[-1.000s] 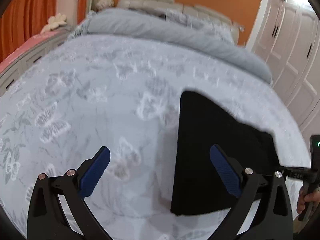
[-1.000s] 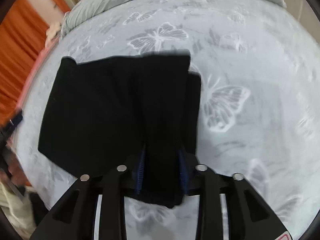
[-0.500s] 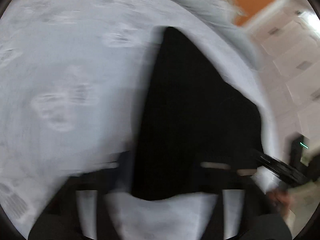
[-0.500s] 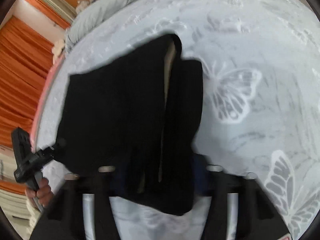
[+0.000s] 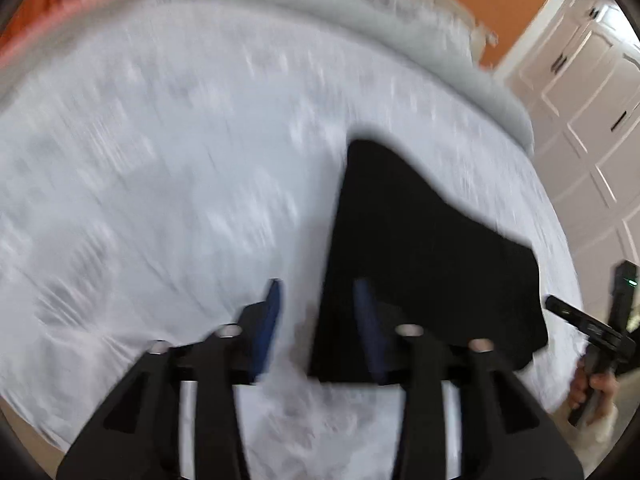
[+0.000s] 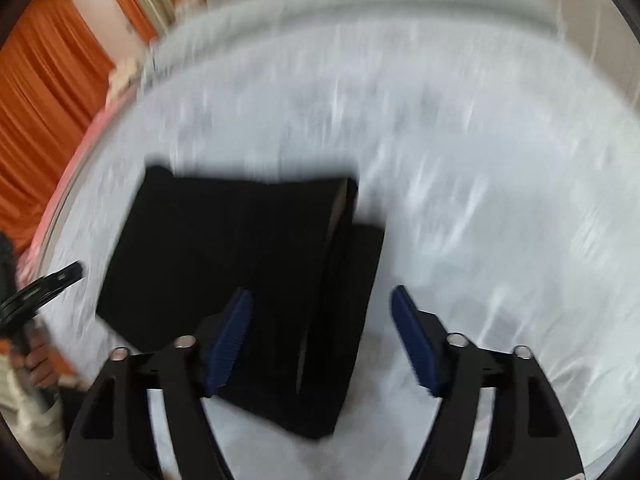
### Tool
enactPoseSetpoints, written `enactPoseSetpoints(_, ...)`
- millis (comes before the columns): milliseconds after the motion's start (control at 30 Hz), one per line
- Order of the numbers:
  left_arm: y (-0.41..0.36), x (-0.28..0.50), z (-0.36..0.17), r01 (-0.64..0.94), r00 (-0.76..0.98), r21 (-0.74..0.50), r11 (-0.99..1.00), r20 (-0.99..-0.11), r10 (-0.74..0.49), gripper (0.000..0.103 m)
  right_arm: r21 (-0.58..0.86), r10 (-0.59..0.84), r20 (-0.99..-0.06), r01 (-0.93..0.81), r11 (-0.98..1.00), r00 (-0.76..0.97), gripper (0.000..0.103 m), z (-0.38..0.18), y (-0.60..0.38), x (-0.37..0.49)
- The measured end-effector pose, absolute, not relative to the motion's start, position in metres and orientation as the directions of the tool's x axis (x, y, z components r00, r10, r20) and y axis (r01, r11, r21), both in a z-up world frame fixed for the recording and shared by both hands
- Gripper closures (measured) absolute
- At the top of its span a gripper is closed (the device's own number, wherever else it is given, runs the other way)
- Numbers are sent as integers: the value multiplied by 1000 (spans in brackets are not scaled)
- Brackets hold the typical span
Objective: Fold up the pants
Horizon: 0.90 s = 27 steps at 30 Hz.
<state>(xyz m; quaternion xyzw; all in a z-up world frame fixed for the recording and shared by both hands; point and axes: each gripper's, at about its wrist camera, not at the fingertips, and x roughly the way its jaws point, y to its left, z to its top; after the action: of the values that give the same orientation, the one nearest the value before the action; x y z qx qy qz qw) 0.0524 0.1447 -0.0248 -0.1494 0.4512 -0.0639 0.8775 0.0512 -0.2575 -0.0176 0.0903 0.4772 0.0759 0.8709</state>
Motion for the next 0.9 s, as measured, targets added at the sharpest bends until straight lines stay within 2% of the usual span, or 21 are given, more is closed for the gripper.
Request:
enactPoseSetpoints(33,142,53,-16,-18,615,-305,952,-754,-230,44,229,218,-801,-50,972,557,20,-13,-255,55)
enactPoseSetpoints(100,128,57,-2,5,648,-274,962,-731,-212,44,241,228,-787,-54,969,574,20,-15,-252,72)
enactPoseSetpoints(200,101,69,4,36,663,-183,983,-731,-160,43,241,213,-834,-11,970,509,23,-44,-244,115)
enactPoseSetpoints(233,95,72,1,38,663,-149,988,-736,-137,41,260,226,-852,6,966,472,39,-60,-242,128)
enactPoseSetpoints(267,86,74,-2,43,661,-127,991,-740,-123,41,275,245,-860,1,961,448,64,-67,-238,132)
enactPoseSetpoints(300,78,76,-4,48,657,-110,993,-745,-114,41,285,253,-857,6,958,448,67,-64,-235,133)
enactPoseSetpoints(433,56,88,-25,72,629,-34,997,-774,-72,38,251,249,-775,-79,965,581,67,-7,-219,104)
enactPoseSetpoints(500,48,98,-47,51,599,73,996,-800,28,26,155,139,-824,-19,988,549,55,-31,-231,112)
enactPoseSetpoints(533,49,103,-56,37,582,107,994,-810,66,25,103,74,-866,30,994,494,54,-50,-238,119)
enactPoseSetpoints(567,51,107,-64,29,567,117,993,-820,80,25,140,84,-878,86,986,471,54,-63,-250,118)
enactPoseSetpoints(633,64,111,-66,-8,548,66,998,-834,59,25,251,153,-853,134,959,499,53,-50,-262,109)
enactPoseSetpoints(733,89,104,-50,-74,563,30,997,-824,67,26,161,92,-752,46,986,652,52,2,-236,80)
enactPoseSetpoints(767,100,99,-41,-102,584,25,994,-808,80,26,154,112,-740,5,988,663,53,8,-225,75)
enactPoseSetpoints(833,119,90,-27,-153,614,25,988,-781,115,26,217,245,-717,-125,968,653,58,16,-196,70)
enactPoseSetpoints(867,129,85,-20,-183,628,24,983,-767,136,26,235,288,-719,-169,957,632,66,14,-179,73)
enactPoseSetpoints(900,138,82,-14,-208,638,21,978,-755,152,26,239,313,-730,-203,950,608,68,9,-163,79)
